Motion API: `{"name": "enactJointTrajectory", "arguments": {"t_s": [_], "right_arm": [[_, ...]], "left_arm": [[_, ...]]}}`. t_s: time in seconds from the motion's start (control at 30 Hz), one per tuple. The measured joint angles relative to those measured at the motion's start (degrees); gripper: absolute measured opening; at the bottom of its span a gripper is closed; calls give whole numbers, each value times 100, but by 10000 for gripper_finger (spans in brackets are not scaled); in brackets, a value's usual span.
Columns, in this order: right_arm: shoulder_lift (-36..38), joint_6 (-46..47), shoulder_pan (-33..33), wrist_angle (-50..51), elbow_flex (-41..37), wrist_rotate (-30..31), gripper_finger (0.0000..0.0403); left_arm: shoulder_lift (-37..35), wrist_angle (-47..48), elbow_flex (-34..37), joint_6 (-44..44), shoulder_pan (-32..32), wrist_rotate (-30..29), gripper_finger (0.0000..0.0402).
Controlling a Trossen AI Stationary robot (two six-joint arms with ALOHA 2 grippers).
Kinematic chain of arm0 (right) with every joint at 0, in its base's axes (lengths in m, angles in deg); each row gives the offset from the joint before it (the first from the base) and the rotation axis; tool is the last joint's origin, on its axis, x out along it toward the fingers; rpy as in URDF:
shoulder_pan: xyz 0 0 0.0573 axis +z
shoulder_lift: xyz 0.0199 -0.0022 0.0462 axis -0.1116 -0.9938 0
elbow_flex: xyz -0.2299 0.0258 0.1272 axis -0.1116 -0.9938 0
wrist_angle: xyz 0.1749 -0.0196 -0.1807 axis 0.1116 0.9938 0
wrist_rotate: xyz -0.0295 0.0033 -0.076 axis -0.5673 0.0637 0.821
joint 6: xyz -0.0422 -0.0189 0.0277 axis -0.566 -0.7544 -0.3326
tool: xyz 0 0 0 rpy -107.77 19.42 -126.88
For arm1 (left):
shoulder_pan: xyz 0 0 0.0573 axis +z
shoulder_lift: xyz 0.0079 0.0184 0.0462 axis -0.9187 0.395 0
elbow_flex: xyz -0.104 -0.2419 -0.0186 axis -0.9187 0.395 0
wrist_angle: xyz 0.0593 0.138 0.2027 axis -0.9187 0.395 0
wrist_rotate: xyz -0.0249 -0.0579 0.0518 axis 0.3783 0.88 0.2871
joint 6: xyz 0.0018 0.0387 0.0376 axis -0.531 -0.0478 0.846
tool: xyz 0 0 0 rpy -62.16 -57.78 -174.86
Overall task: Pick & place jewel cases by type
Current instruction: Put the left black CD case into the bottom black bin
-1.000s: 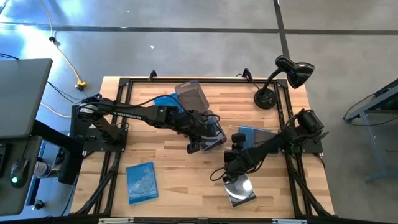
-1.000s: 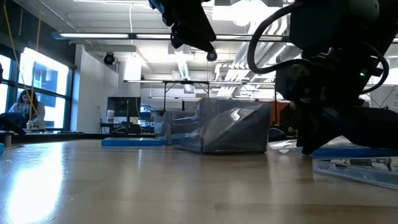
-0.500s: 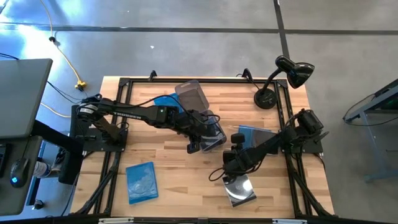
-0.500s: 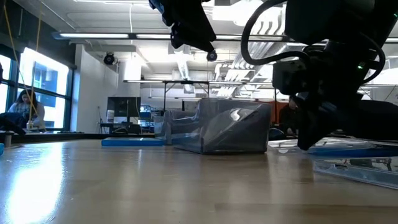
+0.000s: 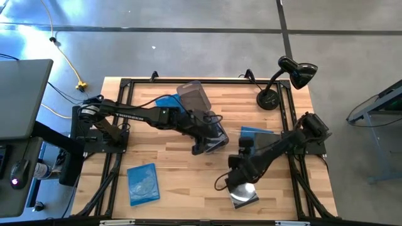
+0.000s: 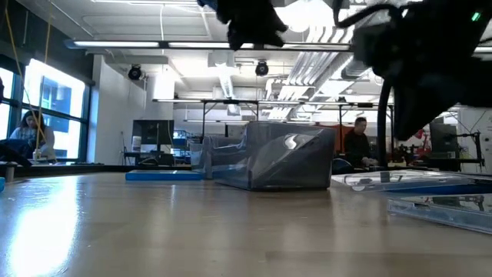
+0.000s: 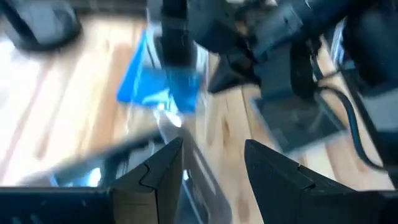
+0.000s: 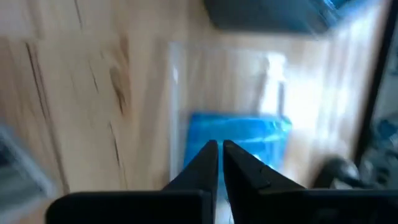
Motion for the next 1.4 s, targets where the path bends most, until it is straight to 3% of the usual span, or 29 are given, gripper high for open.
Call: {"name": "enactJointTrajectory", "arguments": {"t_s": [0.2,0.4,0.5,0.6,0.77,0.9,1.1,1.4], "right_arm": [[2,939,312,1474,373,-231,74],[9,1400,602,1801,216,-310,145],[9,1741,674,1822,26,-447,170],[11,1811,766,1823,-189,-656,187],[9,2204,942,1335,-595,-752,194],[9,2820,1146,1210,-848,-819,195],[9,3603,1552,1161,-1116,-1081,195],[9,5058,2008,800,-1589,-194,195]], "left_arm": [[79,-360,-5,259,602,217,168],[585,-984,-158,57,1394,1578,168],[1176,-916,-819,62,1599,2039,168],[1856,-263,-1830,151,1729,2361,168],[3047,1315,-3745,925,1714,2185,168],[3792,2120,-4753,1055,1717,2599,168],[4148,1985,-5018,1056,1688,3533,168],[4228,1911,-5020,1767,1385,3030,168]]}}
